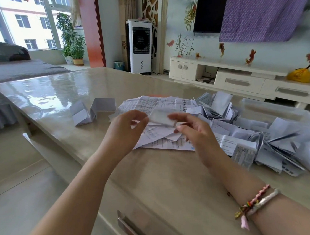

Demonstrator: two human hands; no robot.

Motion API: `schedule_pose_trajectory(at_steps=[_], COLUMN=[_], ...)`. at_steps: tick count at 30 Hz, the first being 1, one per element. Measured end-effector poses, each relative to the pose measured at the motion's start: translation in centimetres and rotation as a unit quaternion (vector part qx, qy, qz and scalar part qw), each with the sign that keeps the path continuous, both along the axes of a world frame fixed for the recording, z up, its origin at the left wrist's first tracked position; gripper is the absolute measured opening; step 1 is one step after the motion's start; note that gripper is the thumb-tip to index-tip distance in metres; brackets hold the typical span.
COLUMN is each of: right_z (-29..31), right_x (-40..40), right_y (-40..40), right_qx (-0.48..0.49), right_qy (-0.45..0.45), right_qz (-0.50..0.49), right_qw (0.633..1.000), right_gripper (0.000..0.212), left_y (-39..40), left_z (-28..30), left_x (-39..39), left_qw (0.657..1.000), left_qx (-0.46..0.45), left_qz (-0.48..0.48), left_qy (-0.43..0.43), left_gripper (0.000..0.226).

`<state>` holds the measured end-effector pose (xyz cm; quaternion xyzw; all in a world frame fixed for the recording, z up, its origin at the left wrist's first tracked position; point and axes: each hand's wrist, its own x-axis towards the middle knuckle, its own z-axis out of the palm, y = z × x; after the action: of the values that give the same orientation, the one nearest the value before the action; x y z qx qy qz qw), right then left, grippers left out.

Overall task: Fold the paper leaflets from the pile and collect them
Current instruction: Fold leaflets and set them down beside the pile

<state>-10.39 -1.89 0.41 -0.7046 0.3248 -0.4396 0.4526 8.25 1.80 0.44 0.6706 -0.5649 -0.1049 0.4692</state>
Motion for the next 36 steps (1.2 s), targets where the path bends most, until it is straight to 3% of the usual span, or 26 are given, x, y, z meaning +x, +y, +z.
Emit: schedule_pose_trajectory(at_steps=[2, 7, 14, 19, 22, 25, 28, 31, 36], right_z=[0.1, 0.4, 0.1, -0.5, -0.8, -1.3, -1.8, -2.0, -2.3], right_x=[-0.3, -0.8, 0.0, 0.2, 0.3, 0.9, 1.3, 1.2, 1.2], right_y=[-0.9, -2.7, -1.8, -1.4, -1.2, -0.9, -0.9, -0.7, -0.5], right_qx=[0.041, 0.138, 0.163, 0.112, 0.003, -0.163, -0.250, -0.276, -0.279], right_qy=[-0.042, -0.147, -0.146, -0.049, 0.042, 0.151, 0.244, 0.297, 0.344], right_qz=[-0.027, 0.004, 0.059, 0.028, -0.011, -0.057, -0.069, -0.057, -0.021], right_qw=[0.998, 0.979, 0.974, 0.992, 0.999, 0.973, 0.935, 0.912, 0.896], right_gripper=[0.034, 0.062, 0.047, 0.029, 0.031, 0.028, 0.025, 0.026, 0.044], left_y=[-0.8, -1.5, -2.0, -2.2, -1.9, -1.1, -0.3, 0.3, 1.4], left_z=[-0.5, -1.1, -2.0, -2.1, -2.0, -1.5, -1.0, -1.3, -1.7], left_x=[0.4, -0.3, 0.6, 0.4, 0.3, 0.1, 0.0, 0.2, 0.4], left_qw=[0.994, 0.976, 0.959, 0.950, 0.951, 0.955, 0.953, 0.940, 0.942], left_qx=[0.017, 0.143, 0.204, 0.201, 0.158, 0.045, -0.040, -0.085, -0.111], left_qz=[0.021, 0.033, 0.053, 0.056, 0.066, 0.047, -0.004, -0.024, -0.058], left_qy=[-0.105, -0.160, -0.192, -0.233, -0.259, -0.290, -0.302, -0.329, -0.310], left_gripper=[0.021, 0.035, 0.053, 0.056, 0.052, 0.048, 0.044, 0.038, 0.033])
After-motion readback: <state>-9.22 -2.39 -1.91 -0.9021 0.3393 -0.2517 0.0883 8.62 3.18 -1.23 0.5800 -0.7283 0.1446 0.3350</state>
